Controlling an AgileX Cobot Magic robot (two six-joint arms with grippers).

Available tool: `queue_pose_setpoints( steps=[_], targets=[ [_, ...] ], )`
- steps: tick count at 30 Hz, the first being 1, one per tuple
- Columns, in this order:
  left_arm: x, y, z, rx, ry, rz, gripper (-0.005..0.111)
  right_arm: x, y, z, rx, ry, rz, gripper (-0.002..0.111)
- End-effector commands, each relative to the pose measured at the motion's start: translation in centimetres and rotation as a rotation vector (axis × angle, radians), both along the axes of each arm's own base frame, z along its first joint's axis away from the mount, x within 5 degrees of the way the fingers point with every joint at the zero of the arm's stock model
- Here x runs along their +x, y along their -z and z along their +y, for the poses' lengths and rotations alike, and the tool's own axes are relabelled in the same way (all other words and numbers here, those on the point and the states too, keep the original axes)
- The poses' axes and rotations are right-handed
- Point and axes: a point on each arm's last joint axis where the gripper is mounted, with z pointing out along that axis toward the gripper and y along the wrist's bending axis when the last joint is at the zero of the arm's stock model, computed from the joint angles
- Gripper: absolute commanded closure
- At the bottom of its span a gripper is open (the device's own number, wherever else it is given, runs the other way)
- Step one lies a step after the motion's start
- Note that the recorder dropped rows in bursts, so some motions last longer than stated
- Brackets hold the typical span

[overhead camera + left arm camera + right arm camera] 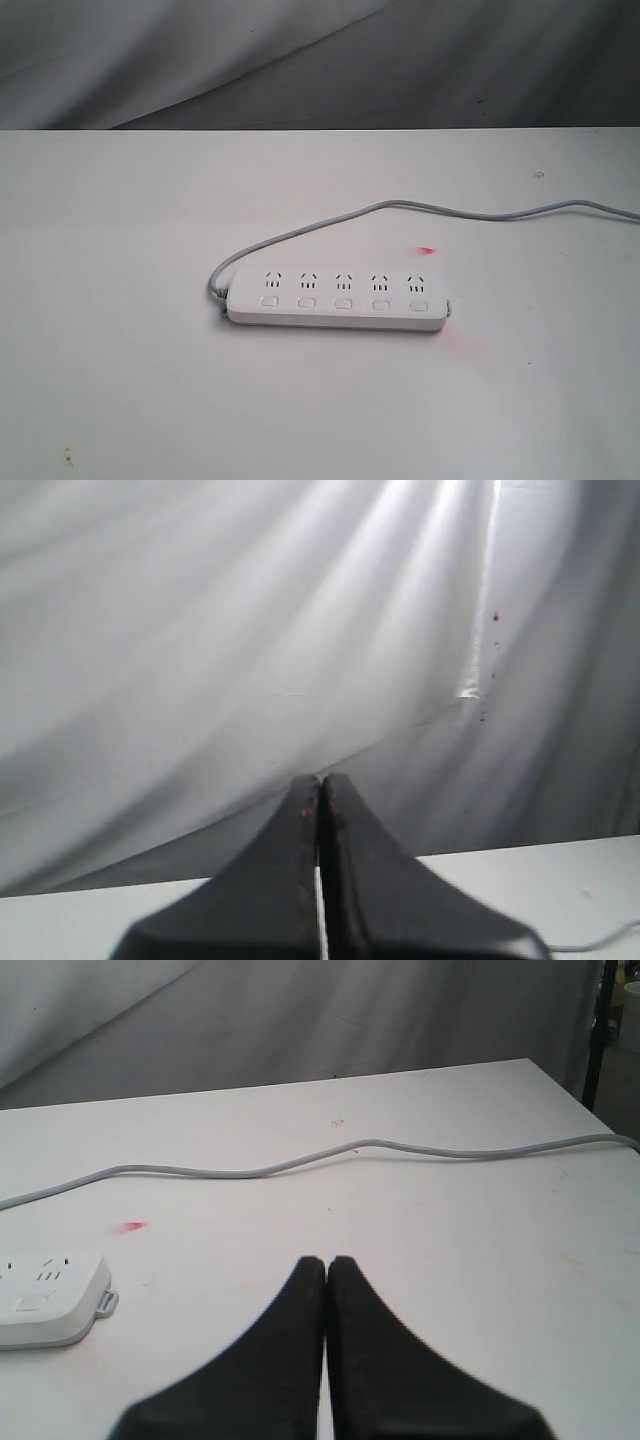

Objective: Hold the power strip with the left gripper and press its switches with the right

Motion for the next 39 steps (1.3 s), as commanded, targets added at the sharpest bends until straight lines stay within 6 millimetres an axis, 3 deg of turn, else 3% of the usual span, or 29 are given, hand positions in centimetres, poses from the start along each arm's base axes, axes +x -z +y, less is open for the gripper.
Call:
queue_pose_setpoints(
  steps=[1, 11, 20, 28, 33, 39],
  targets=[
    [-0.7, 1.6, 0.6, 0.026, -0.064, -0.043, 0.106, 0.0, 0.1, -0.1, -0.022, 0.009, -0.003, 0.108],
    [0.7, 7.1, 0.9, -0.026, -0.095, 0.028, 0.106, 0.0, 0.1, -0.1, -0.022, 0.009, -0.003, 0.108],
    [4.0, 16.3, 1.2, 0.068, -0.123, 0.130, 0.106, 0.0, 0.1, -0.1, -0.022, 0.009, -0.003, 0.108],
    [4.3, 24.9, 1.1, 0.095, -0.109, 0.234, 0.106, 0.0, 0.1, -0.1, -0.022, 0.009, -0.003, 0.108],
    [3.9, 27.7, 1.1, 0.097, -0.103, 0.273, 0.106, 0.0, 0.1, -0.1, -0.022, 0.009, -0.003, 0.108],
    [2.7, 27.8, 1.1, 0.092, -0.107, 0.175, 0.106, 0.0, 0.1, -0.1, -0.022, 0.009, -0.003, 0.108]
  ],
)
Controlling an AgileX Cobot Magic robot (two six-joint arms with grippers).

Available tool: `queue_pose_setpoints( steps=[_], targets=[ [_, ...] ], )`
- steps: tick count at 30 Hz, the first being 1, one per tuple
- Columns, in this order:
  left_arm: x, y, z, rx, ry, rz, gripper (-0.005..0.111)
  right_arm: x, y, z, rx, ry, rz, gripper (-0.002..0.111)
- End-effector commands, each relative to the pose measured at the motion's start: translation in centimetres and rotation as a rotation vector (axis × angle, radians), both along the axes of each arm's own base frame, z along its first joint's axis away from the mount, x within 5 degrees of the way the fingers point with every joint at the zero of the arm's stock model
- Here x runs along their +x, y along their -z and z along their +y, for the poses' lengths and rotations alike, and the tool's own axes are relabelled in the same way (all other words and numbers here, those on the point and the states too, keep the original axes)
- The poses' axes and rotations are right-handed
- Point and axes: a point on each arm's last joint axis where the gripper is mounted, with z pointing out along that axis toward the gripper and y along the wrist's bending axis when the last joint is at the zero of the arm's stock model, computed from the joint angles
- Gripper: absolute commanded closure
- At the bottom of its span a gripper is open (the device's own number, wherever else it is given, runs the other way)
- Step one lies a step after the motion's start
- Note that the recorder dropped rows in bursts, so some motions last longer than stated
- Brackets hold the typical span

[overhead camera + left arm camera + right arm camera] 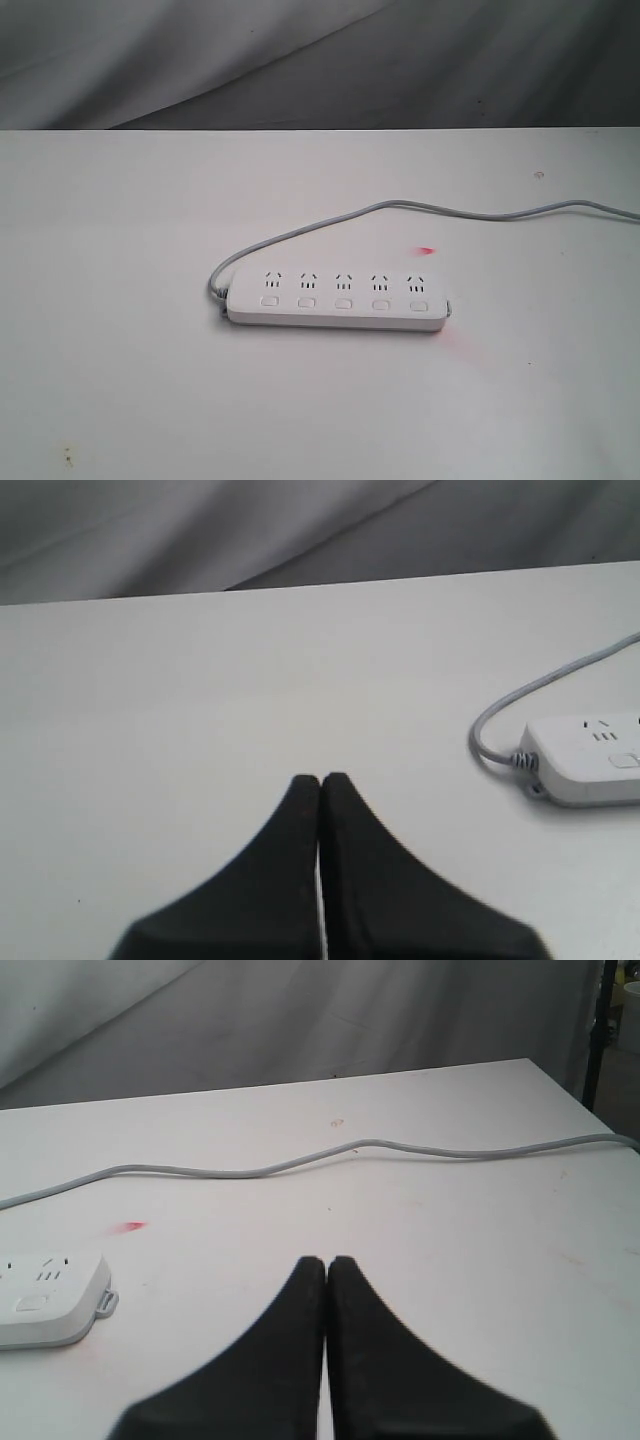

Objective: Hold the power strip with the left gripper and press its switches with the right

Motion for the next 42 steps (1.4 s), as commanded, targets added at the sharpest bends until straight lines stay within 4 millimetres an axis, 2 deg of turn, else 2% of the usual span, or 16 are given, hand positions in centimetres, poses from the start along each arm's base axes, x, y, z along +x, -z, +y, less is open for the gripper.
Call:
queue_pose_setpoints(
  steps=[1, 8, 42],
  targets=[
    [-1.0, -0.5, 0.0, 0.003, -0.001, -0.111, 0.106, 0.0, 0.1, -0.1, -0.022, 0.009, -0.003, 0.108],
    [-2.9, 0.0, 0.1, -0.001, -0.015, -0.120, 0.106, 0.0, 0.1, -0.1, -0.022, 0.009, -0.003, 0.108],
    [-2.9, -0.1, 0.1, -0.003, -0.014, -0.136, 0.106, 0.0, 0.1, -0.1, -0.022, 0.009, -0.003, 0.108]
  ],
)
